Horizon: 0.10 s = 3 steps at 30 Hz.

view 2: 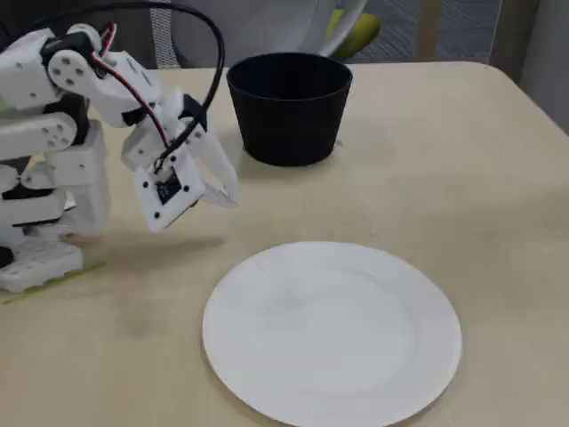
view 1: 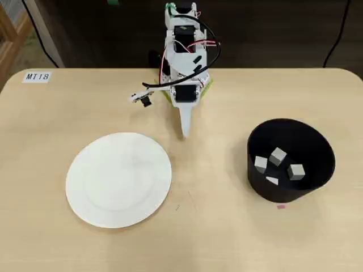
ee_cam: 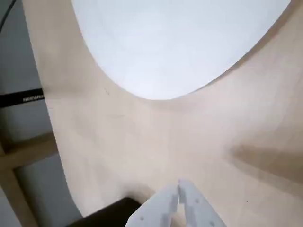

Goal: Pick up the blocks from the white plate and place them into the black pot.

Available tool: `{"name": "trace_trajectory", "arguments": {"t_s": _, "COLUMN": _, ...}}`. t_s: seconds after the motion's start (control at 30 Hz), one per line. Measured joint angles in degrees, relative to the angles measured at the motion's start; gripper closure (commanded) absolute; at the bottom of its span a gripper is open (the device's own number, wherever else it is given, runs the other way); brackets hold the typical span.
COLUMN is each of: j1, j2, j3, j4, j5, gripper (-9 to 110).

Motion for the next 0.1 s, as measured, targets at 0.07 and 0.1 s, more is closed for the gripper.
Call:
{"name": "trace_trajectory", "arguments": {"t_s": 0.07, "j1": 0.0, "j2": 0.0, "j3": 0.0, "j4": 0.0, "j5": 0.0, "gripper": 104}}
{"name": "trace_trajectory", "arguments": {"t_s": 0.1, "j1": 0.0, "j2": 0.0, "j3": 0.0, "j4": 0.0, "j5": 0.0, "gripper": 104}}
